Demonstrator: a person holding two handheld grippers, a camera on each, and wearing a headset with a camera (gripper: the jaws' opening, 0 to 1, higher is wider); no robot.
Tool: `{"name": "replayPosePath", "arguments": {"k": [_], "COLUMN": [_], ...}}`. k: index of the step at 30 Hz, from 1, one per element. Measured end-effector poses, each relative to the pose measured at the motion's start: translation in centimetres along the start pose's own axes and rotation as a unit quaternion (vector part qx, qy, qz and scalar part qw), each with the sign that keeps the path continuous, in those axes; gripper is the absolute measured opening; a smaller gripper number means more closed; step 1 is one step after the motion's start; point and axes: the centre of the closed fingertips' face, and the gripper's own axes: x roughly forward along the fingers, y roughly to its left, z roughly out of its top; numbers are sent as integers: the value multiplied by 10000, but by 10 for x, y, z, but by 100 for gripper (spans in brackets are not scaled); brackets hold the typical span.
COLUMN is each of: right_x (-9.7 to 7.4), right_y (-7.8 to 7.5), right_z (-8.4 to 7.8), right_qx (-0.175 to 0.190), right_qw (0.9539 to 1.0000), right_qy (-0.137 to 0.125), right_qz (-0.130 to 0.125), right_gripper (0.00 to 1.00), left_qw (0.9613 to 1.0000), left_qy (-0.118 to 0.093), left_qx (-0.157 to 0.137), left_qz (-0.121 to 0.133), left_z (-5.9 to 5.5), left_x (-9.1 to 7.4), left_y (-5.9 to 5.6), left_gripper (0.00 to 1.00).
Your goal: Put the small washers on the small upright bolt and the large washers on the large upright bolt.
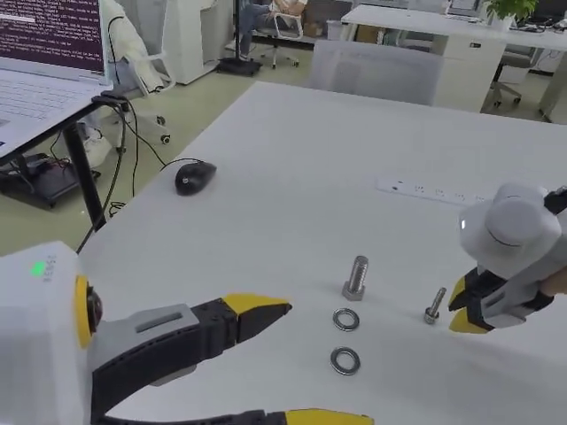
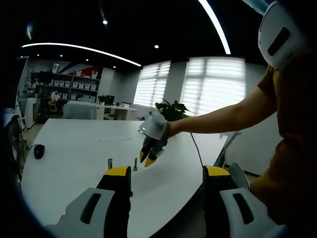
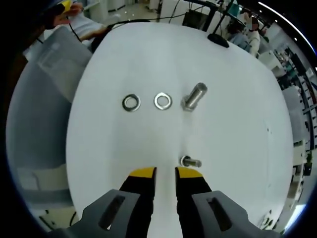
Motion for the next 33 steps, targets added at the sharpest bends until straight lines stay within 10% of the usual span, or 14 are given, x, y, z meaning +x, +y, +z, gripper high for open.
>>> {"name": "replayPosePath", "arguments": {"k": [33], "right_x": [59], "right_y": [52], "right_z": [88], "right_qx": [-823], "right_qw": [9931], "right_qy": [-329], "right_qz": [763], "right_gripper": [22], "left_qw": [9985], "left_qy": [-266], "left_qx": [-58], "left_qz": [477], "left_z": [2], "left_x": [-17], "left_y": [5], "left_gripper": [58]}}
